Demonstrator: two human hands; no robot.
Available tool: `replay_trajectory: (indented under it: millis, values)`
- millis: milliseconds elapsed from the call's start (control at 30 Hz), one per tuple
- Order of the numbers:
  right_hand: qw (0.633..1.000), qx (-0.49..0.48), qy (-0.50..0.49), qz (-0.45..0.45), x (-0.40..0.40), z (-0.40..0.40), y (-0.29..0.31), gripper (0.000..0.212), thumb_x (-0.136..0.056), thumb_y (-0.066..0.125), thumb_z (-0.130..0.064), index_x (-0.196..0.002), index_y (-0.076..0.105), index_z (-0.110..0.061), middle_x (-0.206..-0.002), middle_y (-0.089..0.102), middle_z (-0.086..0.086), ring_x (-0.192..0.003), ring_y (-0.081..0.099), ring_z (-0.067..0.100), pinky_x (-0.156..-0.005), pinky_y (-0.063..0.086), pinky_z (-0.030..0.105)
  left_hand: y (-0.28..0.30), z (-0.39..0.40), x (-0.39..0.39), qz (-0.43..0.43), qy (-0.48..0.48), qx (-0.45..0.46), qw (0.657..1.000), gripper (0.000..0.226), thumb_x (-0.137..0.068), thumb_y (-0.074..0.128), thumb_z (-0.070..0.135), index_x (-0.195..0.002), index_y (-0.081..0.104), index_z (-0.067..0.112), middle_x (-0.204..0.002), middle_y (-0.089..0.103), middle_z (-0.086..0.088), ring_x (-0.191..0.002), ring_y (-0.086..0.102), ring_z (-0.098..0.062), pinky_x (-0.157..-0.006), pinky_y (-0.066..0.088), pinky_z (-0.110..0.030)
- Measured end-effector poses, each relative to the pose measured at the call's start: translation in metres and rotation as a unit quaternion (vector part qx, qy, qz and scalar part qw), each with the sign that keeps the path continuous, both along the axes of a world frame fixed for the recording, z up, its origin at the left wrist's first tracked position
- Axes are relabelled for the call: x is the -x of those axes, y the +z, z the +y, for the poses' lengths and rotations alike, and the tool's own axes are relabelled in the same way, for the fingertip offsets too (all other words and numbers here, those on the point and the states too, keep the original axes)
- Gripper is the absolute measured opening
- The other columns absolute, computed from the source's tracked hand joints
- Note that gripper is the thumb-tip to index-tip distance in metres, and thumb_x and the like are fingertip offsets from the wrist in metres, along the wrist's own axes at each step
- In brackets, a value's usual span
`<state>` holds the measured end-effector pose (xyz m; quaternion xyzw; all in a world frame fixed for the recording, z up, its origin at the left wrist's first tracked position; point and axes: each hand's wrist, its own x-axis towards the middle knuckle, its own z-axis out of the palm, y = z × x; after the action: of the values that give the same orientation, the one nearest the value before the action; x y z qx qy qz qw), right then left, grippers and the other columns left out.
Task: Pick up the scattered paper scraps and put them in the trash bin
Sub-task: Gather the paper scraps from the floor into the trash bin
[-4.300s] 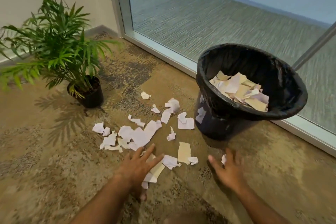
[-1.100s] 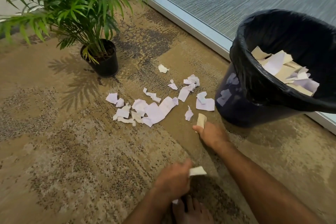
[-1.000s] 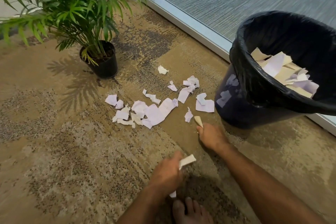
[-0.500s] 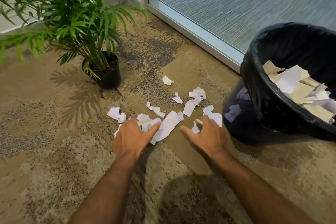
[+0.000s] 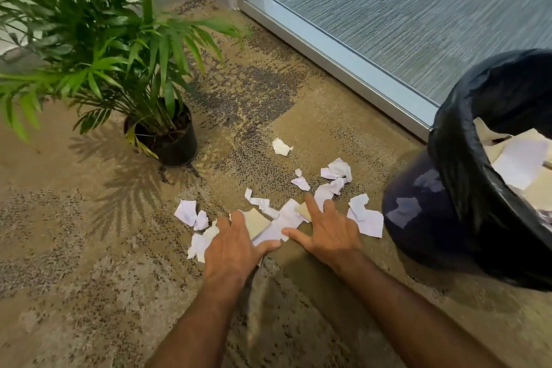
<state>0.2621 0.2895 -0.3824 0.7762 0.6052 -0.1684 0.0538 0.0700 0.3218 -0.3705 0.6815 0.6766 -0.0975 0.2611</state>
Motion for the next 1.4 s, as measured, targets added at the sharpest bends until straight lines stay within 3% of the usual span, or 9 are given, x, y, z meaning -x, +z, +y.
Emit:
replay_trajectory:
  millis: [200, 367, 633, 767, 867, 933, 1100, 1167, 1400]
  values:
    - [0.992, -0.093, 0.085, -0.021, 0.014, 0.0, -0.006, 0.048, -0.093, 0.038, -0.059, -0.129, 0.047, -0.028, -0.098, 0.068, 0.0, -0.072, 0.069, 0.027, -0.055, 0.054, 0.037, -0.002, 0.01, 0.0, -0.032, -0.018, 0.021, 0.999, 0.064, -0.087, 0.051, 0.068, -0.129, 0.038, 0.022, -0.134, 0.043, -0.009, -0.11, 0.06, -0.034, -0.078, 0.048, -0.04]
    - [0.995, -0.041, 0.076, 0.051, 0.012, 0.008, 0.006, 0.024, -0.093, 0.05, -0.031, -0.116, 0.044, -0.029, -0.108, 0.067, -0.001, -0.084, 0.068, 0.025, -0.063, 0.052, 0.036, -0.006, 0.012, 0.005, -0.053, -0.066, 0.006, 0.996, 0.039, -0.093, 0.05, 0.014, -0.13, 0.042, 0.023, -0.131, 0.05, -0.009, -0.108, 0.06, -0.037, -0.083, 0.049, -0.043]
    - [0.984, -0.075, -0.079, 0.139, 0.004, 0.004, 0.024, 0.02, -0.093, 0.056, -0.024, -0.109, 0.051, -0.014, -0.087, 0.066, 0.014, -0.076, 0.062, 0.034, -0.058, 0.042, 0.036, 0.002, 0.032, 0.015, -0.137, -0.097, 0.039, 0.985, 0.022, -0.097, 0.05, 0.034, -0.113, 0.054, 0.019, -0.107, 0.066, -0.009, -0.1, 0.063, -0.034, -0.078, 0.05, -0.04]
    - [0.945, -0.162, -0.2, 0.204, 0.007, 0.0, 0.062, 0.015, -0.099, 0.049, -0.028, -0.091, 0.045, -0.016, -0.071, 0.055, 0.004, -0.066, 0.053, 0.026, -0.053, 0.032, 0.034, 0.04, 0.041, 0.009, -0.238, -0.052, 0.057, 0.968, 0.013, -0.099, 0.048, 0.03, -0.106, 0.055, 0.021, -0.097, 0.064, -0.004, -0.085, 0.058, -0.021, -0.065, 0.039, -0.03]
    - [0.912, -0.248, -0.229, 0.231, 0.015, 0.004, 0.11, 0.02, -0.099, 0.05, -0.031, -0.089, 0.05, -0.014, -0.069, 0.057, 0.003, -0.065, 0.054, 0.023, -0.055, 0.04, 0.037, 0.086, 0.05, -0.014, -0.345, -0.021, 0.062, 0.936, 0.012, -0.099, 0.051, 0.03, -0.094, 0.056, 0.021, -0.083, 0.061, 0.002, -0.075, 0.057, -0.016, -0.06, 0.042, -0.031]
    - [0.891, -0.304, -0.238, 0.24, 0.018, 0.008, 0.152, 0.021, -0.099, 0.05, -0.033, -0.094, 0.055, -0.014, -0.078, 0.064, 0.003, -0.072, 0.061, 0.023, -0.063, 0.048, 0.042, 0.119, 0.059, -0.036, -0.398, -0.02, 0.058, 0.915, 0.01, -0.098, 0.056, 0.028, -0.092, 0.059, 0.021, -0.084, 0.064, 0.0, -0.08, 0.06, -0.022, -0.071, 0.048, -0.036]
    - [0.821, -0.46, -0.276, 0.193, -0.012, 0.005, 0.264, 0.014, -0.099, 0.052, -0.024, -0.095, 0.055, -0.011, -0.08, 0.059, -0.001, -0.073, 0.053, 0.012, -0.067, 0.042, 0.025, 0.212, 0.068, -0.102, -0.495, -0.082, 0.041, 0.864, 0.016, -0.099, 0.054, 0.028, -0.084, 0.056, 0.024, -0.077, 0.058, 0.004, -0.07, 0.052, -0.013, -0.061, 0.041, -0.029]
    - [0.81, -0.483, -0.309, 0.128, -0.045, -0.007, 0.297, 0.01, -0.098, 0.053, -0.021, -0.092, 0.054, -0.013, -0.077, 0.057, -0.001, -0.075, 0.051, 0.015, -0.068, 0.041, 0.03, 0.244, 0.064, -0.127, -0.516, -0.122, 0.034, 0.847, 0.016, -0.099, 0.053, 0.029, -0.085, 0.055, 0.022, -0.073, 0.054, 0.004, -0.066, 0.049, -0.012, -0.057, 0.037, -0.029]
    - [0.886, -0.239, -0.389, -0.083, -0.131, -0.055, 0.318, 0.027, -0.096, 0.047, -0.04, -0.091, 0.051, -0.014, -0.093, 0.064, 0.019, -0.085, 0.059, 0.04, -0.065, 0.041, 0.04, 0.283, 0.034, -0.178, -0.448, -0.212, 0.038, 0.868, 0.018, -0.099, 0.05, 0.034, -0.091, 0.052, 0.018, -0.092, 0.063, -0.011, -0.088, 0.058, -0.031, -0.066, 0.036, -0.032]
